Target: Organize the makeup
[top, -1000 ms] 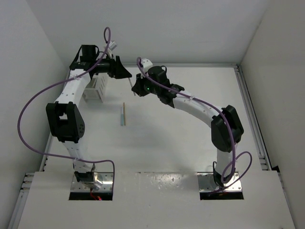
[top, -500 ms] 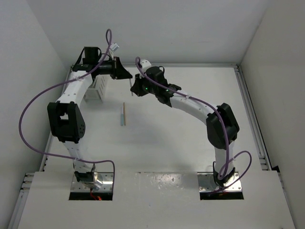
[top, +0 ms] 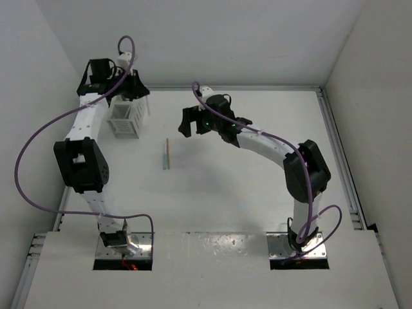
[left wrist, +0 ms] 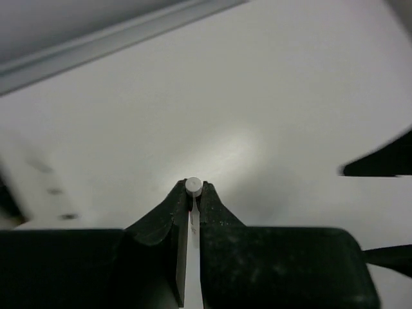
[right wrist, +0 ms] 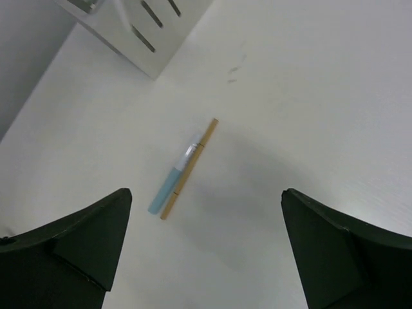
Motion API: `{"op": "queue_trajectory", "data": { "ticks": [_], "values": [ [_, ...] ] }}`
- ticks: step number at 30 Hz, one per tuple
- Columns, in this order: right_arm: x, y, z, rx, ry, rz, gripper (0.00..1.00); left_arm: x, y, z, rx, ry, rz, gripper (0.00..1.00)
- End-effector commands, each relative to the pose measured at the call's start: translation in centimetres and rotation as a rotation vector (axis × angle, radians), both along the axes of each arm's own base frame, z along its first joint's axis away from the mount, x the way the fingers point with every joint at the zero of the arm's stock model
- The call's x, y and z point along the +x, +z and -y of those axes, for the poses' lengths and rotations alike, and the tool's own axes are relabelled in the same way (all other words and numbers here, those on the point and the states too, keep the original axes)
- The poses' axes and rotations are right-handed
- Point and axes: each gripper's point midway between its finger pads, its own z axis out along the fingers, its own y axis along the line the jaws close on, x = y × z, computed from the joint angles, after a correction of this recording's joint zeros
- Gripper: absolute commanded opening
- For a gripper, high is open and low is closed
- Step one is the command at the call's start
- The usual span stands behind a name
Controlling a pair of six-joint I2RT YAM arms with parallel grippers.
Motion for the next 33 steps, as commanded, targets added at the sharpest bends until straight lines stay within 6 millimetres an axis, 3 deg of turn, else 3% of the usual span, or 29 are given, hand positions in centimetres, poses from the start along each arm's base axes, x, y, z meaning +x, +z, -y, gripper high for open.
{"op": "queue_trajectory", "data": {
  "ticks": [1,4,7,13,19,21,24,26,29,30,33],
  "values": [
    [-0.2,3.1,2.4,-0.013,-0.038,0.090,1.00,1.7,4.6,-8.7,0.357,0.280,0.194,0.00],
    [-1.1,2.3,3.5,-0.037,-0.046,0.085,1.00,1.4,3.5,-11.7,0.404,0.347,0.172,0.00],
    [-1.5,1.5,4.0,-0.045,-0.052,0.074,1.00,1.6,3.1,-13.5,0.365,0.390,0.171,0.00],
    [-1.9,0.5,4.6,-0.056,-0.059,0.054,1.00,1.8,1.7,-14.6,0.395,0.402,0.176,0.00],
    [-1.9,-0.1,5.3,-0.064,-0.066,0.043,1.00,1.8,-3.6,-14.7,0.469,0.330,0.157,0.00],
    [-1.9,0.2,5.6,-0.069,-0.069,0.051,1.00,2.0,-4.4,-14.8,0.476,0.325,0.157,0.06],
    [-2.2,0.0,5.8,-0.083,-0.064,0.051,1.00,2.2,-3.9,-15.3,0.467,0.344,0.167,0.36],
    [-2.5,0.0,5.9,-0.088,-0.063,0.046,1.00,2.3,-3.5,-15.5,0.463,0.364,0.166,0.49],
    [-2.5,-0.2,6.4,-0.104,-0.068,0.042,1.00,2.3,-1.5,-16.3,0.466,0.398,0.179,0.56],
    [-2.6,-0.2,6.4,-0.113,-0.071,0.045,1.00,2.4,0.1,-16.3,0.467,0.405,0.207,0.64],
    [-2.4,-0.3,6.9,-0.134,-0.085,0.043,1.00,2.1,2.3,-16.1,0.477,0.417,0.235,0.76]
  ]
}}
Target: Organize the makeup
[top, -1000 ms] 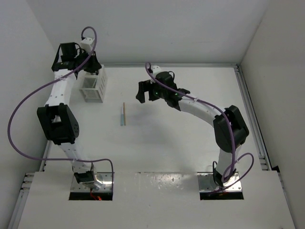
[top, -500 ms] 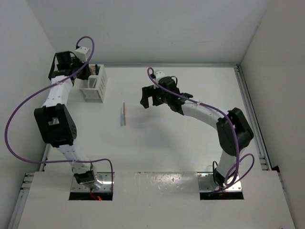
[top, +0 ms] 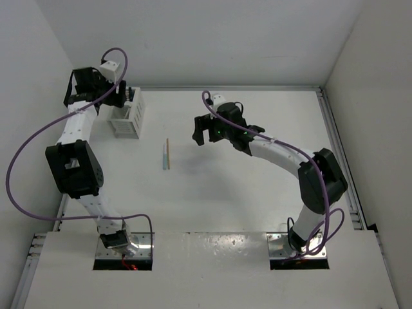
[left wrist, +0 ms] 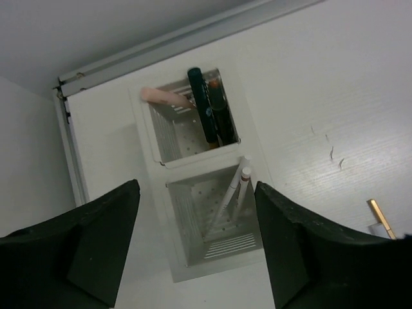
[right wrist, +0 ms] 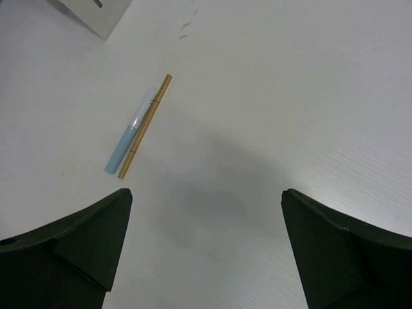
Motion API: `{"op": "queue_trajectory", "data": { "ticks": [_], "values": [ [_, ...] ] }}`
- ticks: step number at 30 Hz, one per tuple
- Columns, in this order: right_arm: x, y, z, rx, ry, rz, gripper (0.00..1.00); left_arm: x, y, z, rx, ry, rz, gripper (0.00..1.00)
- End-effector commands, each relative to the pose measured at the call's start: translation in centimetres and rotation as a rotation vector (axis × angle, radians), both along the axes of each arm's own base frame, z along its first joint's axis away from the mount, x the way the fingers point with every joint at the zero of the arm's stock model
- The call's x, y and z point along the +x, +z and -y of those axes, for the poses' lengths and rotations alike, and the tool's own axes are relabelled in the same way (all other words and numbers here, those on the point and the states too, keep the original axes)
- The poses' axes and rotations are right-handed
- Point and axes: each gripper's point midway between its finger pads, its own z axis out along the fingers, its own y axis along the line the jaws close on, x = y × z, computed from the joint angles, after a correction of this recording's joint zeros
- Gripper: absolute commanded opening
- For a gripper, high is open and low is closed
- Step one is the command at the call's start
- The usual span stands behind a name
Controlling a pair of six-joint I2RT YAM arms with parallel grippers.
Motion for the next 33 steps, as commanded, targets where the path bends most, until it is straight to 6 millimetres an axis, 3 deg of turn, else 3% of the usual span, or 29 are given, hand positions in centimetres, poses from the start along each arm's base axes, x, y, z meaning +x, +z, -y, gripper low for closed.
{"op": "queue_trajectory", "data": {
  "ticks": [1,3,5,7,8,11,13,14,18,19,20,21,22,23,24,25,26,27,29,31,33],
  "values": [
    [0.1,1.3,1.1,-0.032,-0.016,0.033,1.00,0.2,6.2,-0.3,0.059,0.010,0.114,0.79],
    [-0.3,1.0,1.3,-0.048,-0.015,0.022,1.00,-0.2,7.2,0.2,0.092,-0.009,0.114,0.81],
    [-0.6,0.8,1.5,-0.063,-0.009,0.015,1.00,-1.4,8.9,2.2,0.148,-0.094,0.109,0.96],
    [-0.9,0.1,2.6,-0.101,-0.034,0.004,1.00,-2.4,9.3,4.4,0.160,-0.171,0.084,1.00],
    [-0.8,0.0,3.0,-0.115,-0.048,0.000,1.00,-4.5,8.0,7.7,0.132,-0.274,-0.006,1.00],
    [-1.6,-1.5,4.6,-0.167,-0.080,-0.058,1.00,-8.9,2.8,13.4,0.131,-0.428,-0.228,1.00],
    [-2.0,-1.8,5.1,-0.170,-0.092,-0.076,1.00,-10.4,1.8,14.5,0.166,-0.438,-0.261,1.00],
    [-2.2,-2.2,5.6,-0.175,-0.094,-0.089,1.00,-10.3,1.7,14.7,0.212,-0.405,-0.240,1.00],
    [-2.8,-2.9,7.3,-0.170,-0.117,-0.117,0.98,-8.7,11.0,15.1,0.182,-0.289,0.010,1.00],
    [-3.1,-3.7,8.2,-0.179,-0.130,-0.143,0.98,-7.9,12.6,14.1,0.106,-0.178,0.035,1.00],
    [-3.3,-3.6,8.4,-0.155,-0.149,-0.163,0.98,-7.0,12.7,12.8,-0.006,-0.074,0.016,1.00],
    [-3.3,-4.1,9.1,-0.146,-0.163,-0.189,0.98,-7.2,11.5,14.4,-0.076,-0.179,-0.019,1.00],
    [-3.3,-3.9,9.3,-0.138,-0.169,-0.193,0.97,-7.2,9.7,15.1,-0.098,-0.211,-0.066,0.83],
    [-3.3,-3.9,9.5,-0.141,-0.172,-0.192,0.96,-8.2,5.1,16.6,-0.104,-0.243,-0.199,0.69],
    [-3.2,-3.7,9.7,-0.159,-0.168,-0.177,0.93,-9.1,3.0,17.3,-0.072,-0.237,-0.258,0.59],
    [-3.4,-3.5,9.8,-0.163,-0.166,-0.173,0.91,-10.0,0.5,17.8,-0.020,-0.219,-0.316,0.54],
    [-3.5,-3.4,10.1,-0.169,-0.168,-0.168,0.90,-12.3,-4.9,19.8,0.020,-0.208,-0.428,0.54],
    [-3.5,-3.6,10.3,-0.174,-0.175,-0.167,0.89,-13.1,-6.2,18.6,0.101,-0.122,-0.429,0.54],
    [-4.0,-3.6,10.5,-0.184,-0.169,-0.162,0.87,-15.3,-10.1,18.9,0.146,-0.058,-0.473,0.57],
    [-4.3,-3.8,10.8,-0.188,-0.173,-0.165,0.86,-16.3,-11.7,18.3,0.122,0.021,-0.511,0.58],
    [-4.8,-4.1,10.6,-0.185,-0.165,-0.173,0.84,-15.6,-12.2,17.7,0.094,0.077,-0.510,0.58]
  ]
}}
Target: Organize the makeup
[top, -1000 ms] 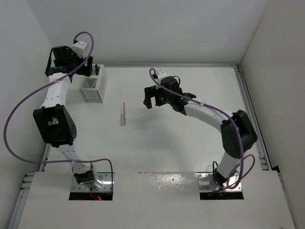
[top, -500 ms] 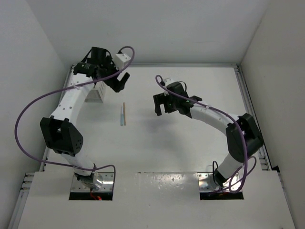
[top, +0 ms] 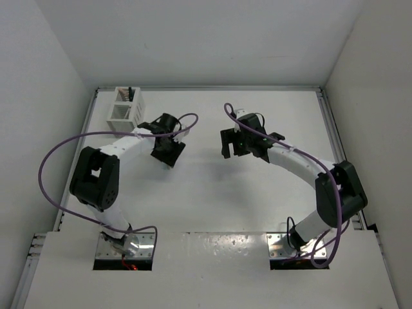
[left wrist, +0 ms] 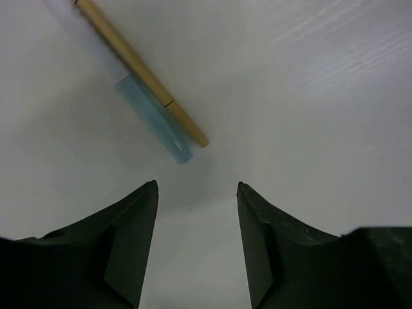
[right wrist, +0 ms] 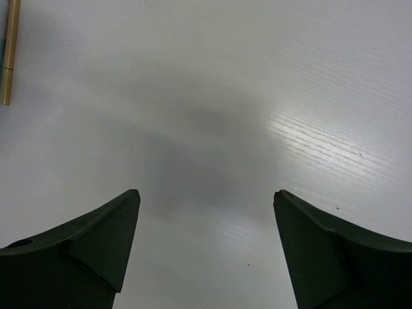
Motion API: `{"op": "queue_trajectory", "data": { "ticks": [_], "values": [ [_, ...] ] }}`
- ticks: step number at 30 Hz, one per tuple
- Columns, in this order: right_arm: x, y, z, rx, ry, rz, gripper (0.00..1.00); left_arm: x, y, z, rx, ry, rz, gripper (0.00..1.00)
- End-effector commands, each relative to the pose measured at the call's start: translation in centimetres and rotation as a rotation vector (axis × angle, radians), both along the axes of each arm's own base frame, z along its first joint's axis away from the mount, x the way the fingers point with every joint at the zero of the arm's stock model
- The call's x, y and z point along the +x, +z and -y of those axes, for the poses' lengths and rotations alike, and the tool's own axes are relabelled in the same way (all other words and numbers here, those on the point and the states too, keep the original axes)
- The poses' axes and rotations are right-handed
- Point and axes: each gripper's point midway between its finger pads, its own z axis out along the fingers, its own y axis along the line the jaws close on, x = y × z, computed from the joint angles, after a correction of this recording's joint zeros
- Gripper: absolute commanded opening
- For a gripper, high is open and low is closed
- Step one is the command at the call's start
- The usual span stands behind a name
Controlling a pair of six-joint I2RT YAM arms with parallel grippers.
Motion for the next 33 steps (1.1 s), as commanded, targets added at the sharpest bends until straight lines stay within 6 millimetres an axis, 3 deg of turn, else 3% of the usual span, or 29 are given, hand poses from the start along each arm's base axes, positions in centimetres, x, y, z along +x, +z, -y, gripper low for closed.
{"op": "queue_trajectory", "data": {
  "ticks": [1,9,11,12,17,19,25,33],
  "values": [
    [-0.6,0.7,0.0,0.011,0.004,0.022,0.84,3.3,2.0,-3.0,0.007,0.263,0.128,0.58],
    [-2.2,0.2,1.2,-0.001,-0.007,0.021,0.81,4.5,1.0,-2.1,-0.063,0.318,0.129,0.68],
    [-2.6,0.2,1.4,-0.010,0.001,0.027,0.81,4.4,-0.1,-2.2,-0.075,0.319,0.102,0.68],
    [-2.6,0.4,1.4,-0.003,0.000,0.034,0.81,4.7,-1.1,-3.0,-0.082,0.341,0.078,0.66],
    [-2.6,0.5,1.6,-0.013,0.002,0.045,0.80,5.1,-3.8,-3.2,-0.148,0.354,-0.027,0.52],
    [-2.5,0.6,1.8,-0.022,0.005,0.048,0.80,5.9,-3.3,-3.3,-0.162,0.359,-0.014,0.51],
    [-2.8,0.3,2.1,-0.034,-0.003,0.042,0.80,5.9,-4.0,-2.8,-0.138,0.326,-0.020,0.48],
    [-2.6,0.3,2.1,-0.028,-0.007,0.048,0.80,5.4,-7.9,-6.9,0.022,0.419,-0.064,0.19]
  ]
}}
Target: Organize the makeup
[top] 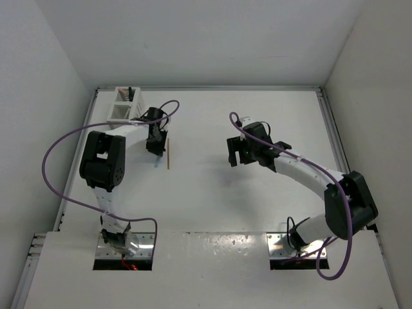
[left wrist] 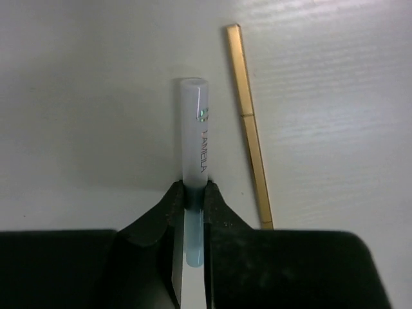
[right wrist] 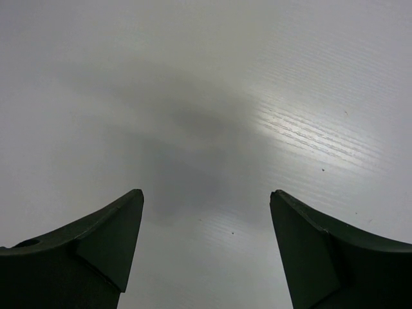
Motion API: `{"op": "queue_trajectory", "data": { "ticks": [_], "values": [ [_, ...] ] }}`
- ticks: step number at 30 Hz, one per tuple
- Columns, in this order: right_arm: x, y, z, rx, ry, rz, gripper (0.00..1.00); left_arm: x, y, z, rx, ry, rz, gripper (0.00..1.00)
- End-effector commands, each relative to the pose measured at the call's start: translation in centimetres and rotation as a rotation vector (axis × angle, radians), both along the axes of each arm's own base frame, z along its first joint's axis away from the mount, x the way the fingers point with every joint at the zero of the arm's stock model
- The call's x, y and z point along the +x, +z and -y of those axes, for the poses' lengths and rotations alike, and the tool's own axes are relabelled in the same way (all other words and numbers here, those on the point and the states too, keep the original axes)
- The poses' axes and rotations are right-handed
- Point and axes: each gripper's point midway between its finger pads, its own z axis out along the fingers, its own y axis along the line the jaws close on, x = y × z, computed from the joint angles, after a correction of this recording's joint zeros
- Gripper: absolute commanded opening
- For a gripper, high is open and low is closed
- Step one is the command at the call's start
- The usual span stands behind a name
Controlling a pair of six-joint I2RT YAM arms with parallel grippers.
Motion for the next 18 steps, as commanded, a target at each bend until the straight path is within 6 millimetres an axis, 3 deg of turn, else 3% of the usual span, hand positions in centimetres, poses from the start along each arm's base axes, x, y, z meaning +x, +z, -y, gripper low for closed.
{"op": "queue_trajectory", "data": {
  "ticks": [1,5,9,13,14,16,17,18],
  "values": [
    [0.6,1.4,-0.2,0.013,0.005,0.055,0.80,-0.4,-2.0,-2.7,0.073,0.061,-0.052,0.11],
    [0.7,1.5,-0.1,0.013,0.001,0.060,0.80,-0.2,-2.0,-3.6,0.102,0.052,-0.048,0.00],
    [0.9,1.7,-0.3,0.028,0.009,0.062,0.79,3.0,2.6,-3.1,0.094,-0.013,0.073,0.00],
    [1.5,2.0,-1.1,0.057,0.033,0.070,0.77,8.0,11.7,-0.8,0.013,-0.131,0.290,0.00],
    [1.6,2.0,-1.2,0.060,0.034,0.072,0.76,10.4,16.0,-0.6,-0.011,-0.129,0.400,0.00],
    [2.0,2.0,-1.4,0.075,0.040,0.071,0.75,12.7,20.5,-1.3,-0.023,-0.111,0.511,0.00],
    [2.2,2.2,-1.5,0.084,0.035,0.073,0.75,14.8,24.4,-2.3,-0.045,-0.057,0.606,0.00],
    [2.4,2.1,-1.5,0.080,0.034,0.075,0.73,16.0,26.4,-3.4,-0.044,-0.013,0.662,0.00]
  ]
}}
